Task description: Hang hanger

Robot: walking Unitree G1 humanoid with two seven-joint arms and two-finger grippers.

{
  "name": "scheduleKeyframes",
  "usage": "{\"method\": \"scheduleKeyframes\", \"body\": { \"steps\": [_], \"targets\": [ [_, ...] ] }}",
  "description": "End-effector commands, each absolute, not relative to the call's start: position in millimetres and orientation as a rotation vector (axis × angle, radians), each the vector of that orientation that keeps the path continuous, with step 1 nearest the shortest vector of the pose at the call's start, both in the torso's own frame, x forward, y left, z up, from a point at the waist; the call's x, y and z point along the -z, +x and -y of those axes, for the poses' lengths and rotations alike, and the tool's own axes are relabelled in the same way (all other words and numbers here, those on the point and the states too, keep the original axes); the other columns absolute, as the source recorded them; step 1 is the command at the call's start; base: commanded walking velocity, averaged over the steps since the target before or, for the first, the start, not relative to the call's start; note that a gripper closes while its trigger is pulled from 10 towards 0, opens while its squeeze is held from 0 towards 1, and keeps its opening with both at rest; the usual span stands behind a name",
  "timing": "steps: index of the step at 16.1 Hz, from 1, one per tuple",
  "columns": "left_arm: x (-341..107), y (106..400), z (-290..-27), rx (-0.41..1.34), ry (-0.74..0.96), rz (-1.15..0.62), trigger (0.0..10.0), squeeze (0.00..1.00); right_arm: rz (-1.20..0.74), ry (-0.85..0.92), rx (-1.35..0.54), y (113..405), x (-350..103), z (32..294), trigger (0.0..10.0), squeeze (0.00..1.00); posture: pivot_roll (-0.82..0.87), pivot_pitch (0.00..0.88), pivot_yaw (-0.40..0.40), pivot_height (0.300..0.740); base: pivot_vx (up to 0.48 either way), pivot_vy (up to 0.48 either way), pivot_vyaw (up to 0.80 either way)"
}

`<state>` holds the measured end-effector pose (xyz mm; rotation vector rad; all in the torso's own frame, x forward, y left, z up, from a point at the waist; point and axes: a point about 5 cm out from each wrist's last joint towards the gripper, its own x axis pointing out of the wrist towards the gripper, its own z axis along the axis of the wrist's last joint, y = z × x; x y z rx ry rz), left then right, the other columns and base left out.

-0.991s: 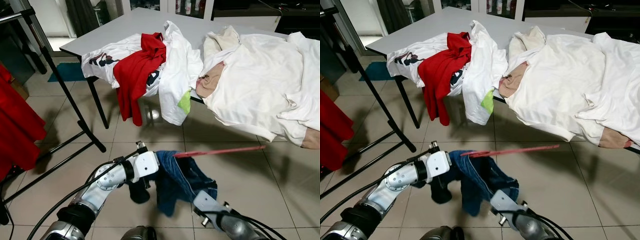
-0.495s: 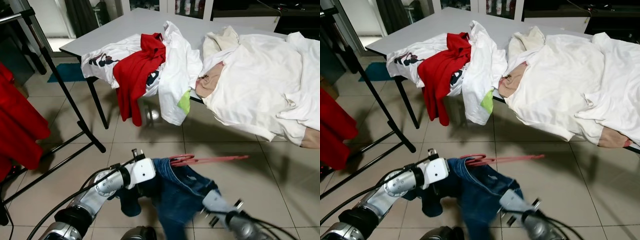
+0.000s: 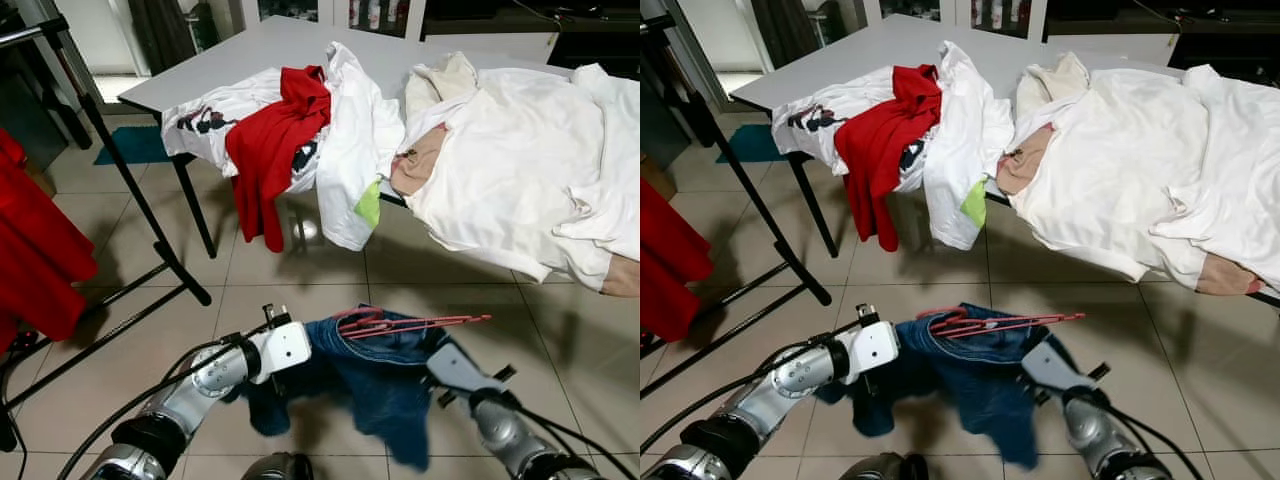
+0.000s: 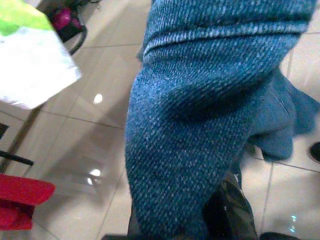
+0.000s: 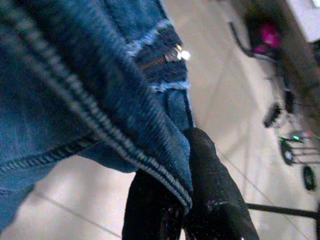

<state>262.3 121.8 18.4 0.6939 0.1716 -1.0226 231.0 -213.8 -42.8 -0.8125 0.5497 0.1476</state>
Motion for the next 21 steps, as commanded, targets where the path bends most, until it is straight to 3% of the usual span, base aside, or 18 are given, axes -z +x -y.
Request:
{"method": "scheduleKeyframes", "body": {
  "steps": [1,5,8,16,21],
  "targets": [
    [-20,267,-127,1.015,0.721,-0.188,10.0,0.00,-0.535,-0.812,-0.062,238,35,224,0.0,0.00,0.08,0.000,0.077,0.740,0.000,0.000,0.00],
    [4,270,-149,0.873,0.876,-0.419,10.0,0.00,-0.478,-0.813,0.013,242,29,229,0.0,0.00,0.08,0.000,0.078,0.740,0.000,0.000,0.00],
    [12,271,-163,0.778,0.871,-0.551,10.0,0.00,-0.430,-0.810,0.082,243,24,233,0.0,0.00,0.07,0.000,0.078,0.740,0.000,0.000,0.00],
    [22,266,-159,0.820,0.874,-0.650,10.0,0.00,-0.275,-0.847,0.144,250,9,236,0.0,0.00,0.05,0.000,0.081,0.740,0.000,0.000,0.00],
    [22,266,-159,0.820,0.874,-0.650,10.0,0.00,-0.275,-0.847,0.144,250,9,236,0.0,0.00,0.05,0.000,0.081,0.740,0.000,0.000,0.00]
  ]
}}
